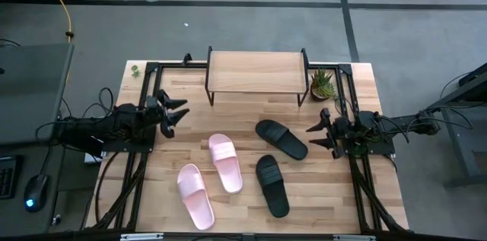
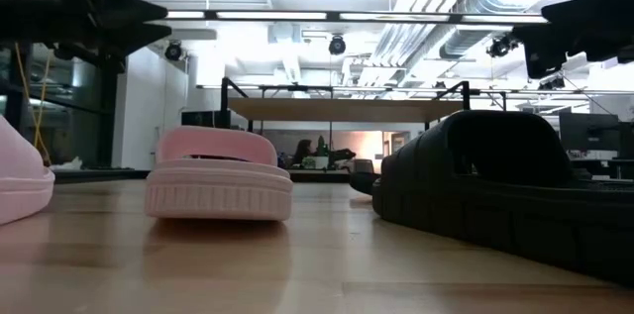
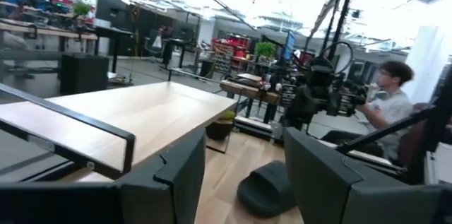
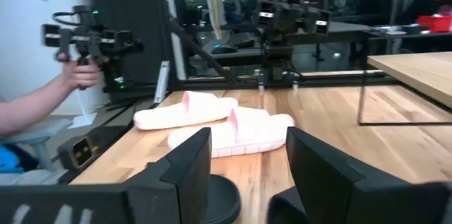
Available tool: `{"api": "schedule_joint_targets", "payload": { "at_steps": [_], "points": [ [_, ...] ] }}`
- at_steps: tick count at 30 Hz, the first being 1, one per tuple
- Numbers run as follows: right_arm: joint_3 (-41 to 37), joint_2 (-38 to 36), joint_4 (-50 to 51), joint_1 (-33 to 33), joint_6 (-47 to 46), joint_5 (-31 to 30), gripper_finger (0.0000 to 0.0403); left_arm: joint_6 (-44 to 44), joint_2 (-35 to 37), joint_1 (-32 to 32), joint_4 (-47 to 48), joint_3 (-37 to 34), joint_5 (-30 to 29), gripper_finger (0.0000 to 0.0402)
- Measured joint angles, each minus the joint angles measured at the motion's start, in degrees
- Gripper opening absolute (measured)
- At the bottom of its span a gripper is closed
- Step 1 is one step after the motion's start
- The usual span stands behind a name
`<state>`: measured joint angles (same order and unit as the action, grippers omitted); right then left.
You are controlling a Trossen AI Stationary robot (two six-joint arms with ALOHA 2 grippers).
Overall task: Pick and place slides into the shelf
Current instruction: Put the right black slipper on the shelf
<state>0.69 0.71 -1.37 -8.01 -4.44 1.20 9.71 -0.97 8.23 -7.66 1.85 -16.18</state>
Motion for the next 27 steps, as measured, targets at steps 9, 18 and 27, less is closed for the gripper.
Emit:
{"api": "schedule_joint_targets", "payload": {
  "at_steps": [9, 18, 27],
  "points": [
    [0.0, 0.0, -0.1, 0.0, -3.5, -5.0, 0.0176, 1.4, 0.0, 0.0, -0.6, 0.0, 0.2, 0.0175],
    [0.0, 0.0, -6.1, 0.0, -2.2, -5.4, 0.0176, 5.2, -0.5, 0.0, -5.8, 3.1, 3.9, 0.0175],
    [9.2, 0.1, -0.9, 0.0, 4.3, -10.2, 0.0176, 4.2, -7.6, 0.0, -1.1, 11.7, 2.5, 0.0175]
  ]
}}
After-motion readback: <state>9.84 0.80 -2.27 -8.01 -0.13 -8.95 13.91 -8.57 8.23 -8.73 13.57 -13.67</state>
